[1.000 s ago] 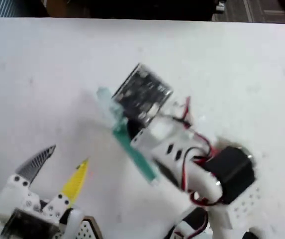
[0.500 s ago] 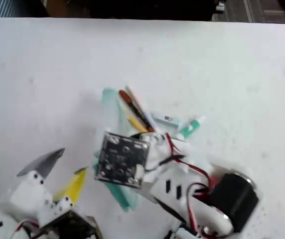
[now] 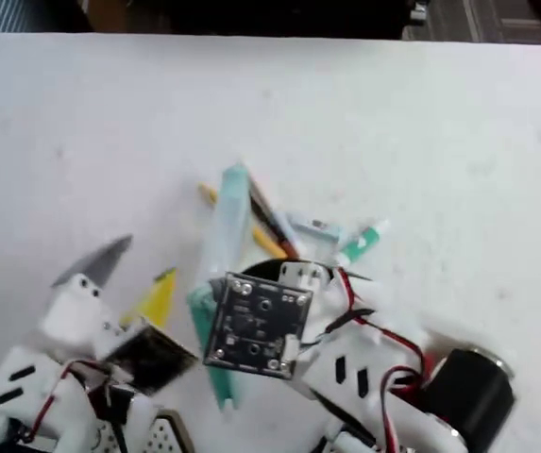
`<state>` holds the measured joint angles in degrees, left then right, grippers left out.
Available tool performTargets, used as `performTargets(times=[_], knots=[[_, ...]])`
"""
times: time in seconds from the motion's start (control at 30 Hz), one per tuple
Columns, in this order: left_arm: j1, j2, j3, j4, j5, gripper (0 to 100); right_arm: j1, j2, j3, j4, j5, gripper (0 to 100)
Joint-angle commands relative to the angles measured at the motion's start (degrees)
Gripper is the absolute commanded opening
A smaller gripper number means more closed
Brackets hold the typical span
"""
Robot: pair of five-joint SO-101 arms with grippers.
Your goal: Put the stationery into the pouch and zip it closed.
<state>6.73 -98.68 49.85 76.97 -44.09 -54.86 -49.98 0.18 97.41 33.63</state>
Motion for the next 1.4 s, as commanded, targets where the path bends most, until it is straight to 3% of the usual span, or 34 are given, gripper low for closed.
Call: performTargets(times=[0.0, 0.17, 0.23, 0.37, 0.57, 0.67, 0.73, 0.93, 1.07, 1.2, 1.37], knots=[[-6.6, -0.2, -3.2, -4.7, 12.7, 25, -0.5, -0.6, 2.8, 1.3, 0.4, 1.7], [-7.2, -0.1, 3.8, -16.6, 39.8, 25, -0.5, -0.6, 6.7, 1.1, 0.4, 1.7], [-5.3, 0.0, 9.1, -22.2, 46.1, 25, -0.5, -0.9, 6.6, 1.1, 0.4, 1.7], [-0.1, 0.1, 15.5, -27.4, 46.7, 25, -0.5, -4.0, 6.7, 1.1, 0.4, 1.7], [17.1, 0.6, 16.2, -27.3, 46.6, 25, -0.5, -7.3, 7.1, 1.1, 0.4, 1.6], [20.7, 4.5, 14.9, -26.2, 46.5, 25, -0.4, -7.8, 8.3, 1.1, 0.6, 1.6], [20.5, 9.2, 14.2, -26.2, 45.6, 25, -0.4, -7.8, 10.4, 1.1, 3.4, 1.6], [19.9, 21.7, 12.9, -24.1, 33.0, 25, 0.7, -7.9, 11.7, 1.1, 8.8, 1.6], [16.2, 20.0, 9.6, -17.1, 28.1, 25, 9.4, -9.4, 8.7, -0.8, 8.8, 1.6], [13.1, 13.7, 7.3, -13.7, 28.3, 25, 20.4, -9.4, 8.7, -5.8, 8.4, 1.6], [7.9, 3.9, 7.4, -12.7, 33.3, 25, 23.2, -7.6, 8.6, -9.8, 2.4, 1.6]])
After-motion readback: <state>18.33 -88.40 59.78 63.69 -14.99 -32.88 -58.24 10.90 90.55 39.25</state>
